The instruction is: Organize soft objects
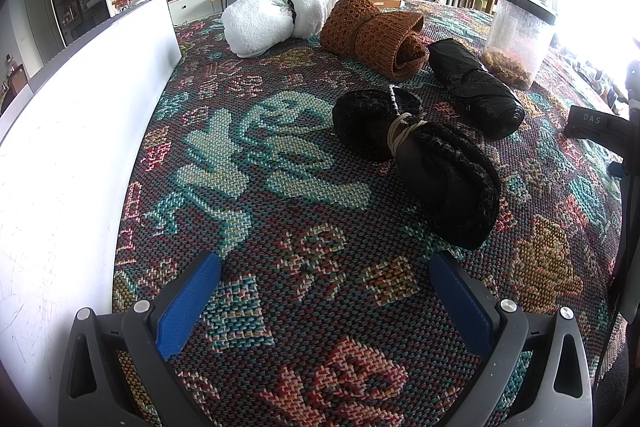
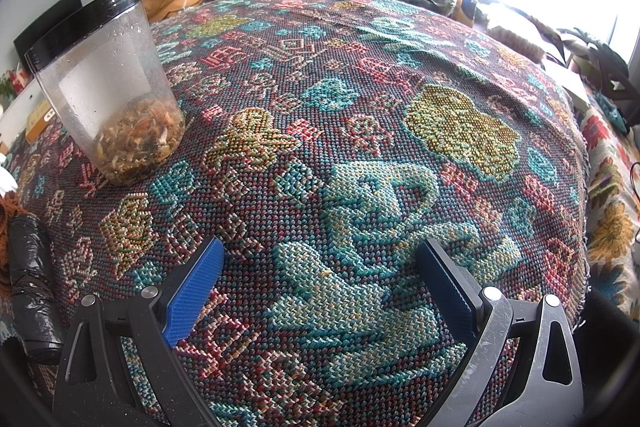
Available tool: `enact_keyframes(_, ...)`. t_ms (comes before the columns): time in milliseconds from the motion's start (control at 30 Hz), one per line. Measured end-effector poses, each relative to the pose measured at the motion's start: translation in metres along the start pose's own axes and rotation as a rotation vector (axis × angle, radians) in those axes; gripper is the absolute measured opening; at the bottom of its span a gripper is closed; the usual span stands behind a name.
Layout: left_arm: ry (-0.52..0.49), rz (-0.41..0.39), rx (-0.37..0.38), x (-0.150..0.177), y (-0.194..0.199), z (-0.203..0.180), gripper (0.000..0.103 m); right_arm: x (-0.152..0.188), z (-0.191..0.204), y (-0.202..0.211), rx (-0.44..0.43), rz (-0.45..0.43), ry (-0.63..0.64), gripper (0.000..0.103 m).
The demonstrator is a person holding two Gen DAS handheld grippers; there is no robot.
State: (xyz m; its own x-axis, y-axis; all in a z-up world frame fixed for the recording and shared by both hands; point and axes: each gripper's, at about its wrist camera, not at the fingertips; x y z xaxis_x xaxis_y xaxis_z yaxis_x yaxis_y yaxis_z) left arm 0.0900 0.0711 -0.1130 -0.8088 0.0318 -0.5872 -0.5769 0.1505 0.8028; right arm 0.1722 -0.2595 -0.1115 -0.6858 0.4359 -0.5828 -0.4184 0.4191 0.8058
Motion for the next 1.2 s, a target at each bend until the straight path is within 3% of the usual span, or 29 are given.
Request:
enact_keyframes(767,0.001,0.000,0.000,0.0001,-0.0002,-0.0001,0.103,0.0000,-0.0002,0.0001,-0.002,0.000,-0.001,0.098)
enact_keyframes(1033,0.001,0.000,-0.001,0.0001,-0.0004,-0.0003,0.103,0.0059,-0.0090,0.0030,-0.122,-0.007,0.144,0.098)
enact_keyframes(1200,0.001,0.000,-0.001,0.0001,-0.0003,-0.0001,0.103,0.0090,-0.0080,0.0038,-0.146,0.006,0.187,0.098)
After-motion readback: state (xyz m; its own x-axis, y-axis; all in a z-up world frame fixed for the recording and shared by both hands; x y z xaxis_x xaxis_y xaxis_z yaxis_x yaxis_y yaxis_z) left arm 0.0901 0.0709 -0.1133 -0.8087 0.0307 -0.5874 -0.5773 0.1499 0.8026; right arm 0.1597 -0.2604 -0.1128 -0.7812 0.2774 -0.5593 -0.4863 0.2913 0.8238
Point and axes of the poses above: each gripper's, at about its wrist camera, not at the fingertips, and y roughly against the way its jaws point, z to its left, x to its underside, and after that the axes turned 7 degrees about x, right-handed
